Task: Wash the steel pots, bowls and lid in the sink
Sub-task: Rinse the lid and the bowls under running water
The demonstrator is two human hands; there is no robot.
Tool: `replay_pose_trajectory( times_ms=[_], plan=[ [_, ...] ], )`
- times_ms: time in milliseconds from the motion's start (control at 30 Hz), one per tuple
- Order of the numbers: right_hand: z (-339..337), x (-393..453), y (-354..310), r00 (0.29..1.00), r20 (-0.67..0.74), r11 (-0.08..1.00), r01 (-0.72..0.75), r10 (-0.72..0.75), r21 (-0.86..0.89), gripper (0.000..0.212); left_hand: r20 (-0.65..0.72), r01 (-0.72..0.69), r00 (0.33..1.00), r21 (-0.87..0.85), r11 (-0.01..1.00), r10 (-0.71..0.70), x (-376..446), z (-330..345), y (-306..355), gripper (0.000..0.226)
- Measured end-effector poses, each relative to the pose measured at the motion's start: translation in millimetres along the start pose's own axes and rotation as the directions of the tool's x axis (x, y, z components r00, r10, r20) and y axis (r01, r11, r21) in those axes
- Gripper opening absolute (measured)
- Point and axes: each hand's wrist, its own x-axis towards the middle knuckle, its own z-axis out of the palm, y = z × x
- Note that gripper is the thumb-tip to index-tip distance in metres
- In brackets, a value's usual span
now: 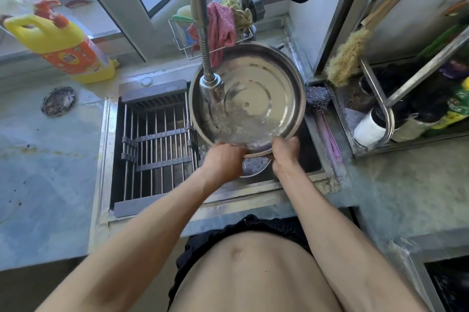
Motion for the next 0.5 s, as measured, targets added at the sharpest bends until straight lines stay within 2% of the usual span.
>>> replay_pose_trajectory(
  times_ms=[133, 233, 333, 400, 433, 467, 500],
  plan=[
    [-6, 7, 1, 0.998, 0.033, 0.998, -0.063, 0.063, 0.022, 0.033, -0.095, 0.104, 0.992, 0.258, 0.961, -0.082, -6, 0, -57, 0.039],
    [3, 4, 1, 0.995, 0.071, 0.998, -0.067, 0.068, -0.010, 0.037, -0.068, 0.121, 0.992, 0.261, 0.958, -0.107, -5, -3, -52, 0.035],
    [11, 0, -1, 0.986, 0.122, 0.991, -0.122, 0.116, 0.048, 0.037, -0.050, -0.029, 0.998, 0.042, 0.999, 0.031, -6, 2, -26, 0.038],
    [12, -1, -3, 0.978, 0.146, 0.983, -0.163, 0.150, 0.082, 0.040, -0.200, -0.060, 0.979, -0.157, 0.986, 0.028, -11, 11, -19, 0.036],
    [12, 0, -3, 0.974, 0.158, 0.980, -0.178, 0.163, 0.088, 0.043, -0.339, -0.069, 0.940, -0.276, 0.959, -0.030, -15, 16, -19, 0.036],
    [11, 1, -3, 0.970, 0.166, 0.977, -0.192, 0.176, 0.088, 0.043, -0.473, -0.070, 0.869, -0.410, 0.910, -0.147, -19, 21, -20, 0.036],
    [10, 1, -3, 0.966, 0.177, 0.975, -0.205, 0.188, 0.082, 0.041, -0.545, -0.064, 0.781, -0.556, 0.829, -0.306, -24, 24, -23, 0.037]
  ],
)
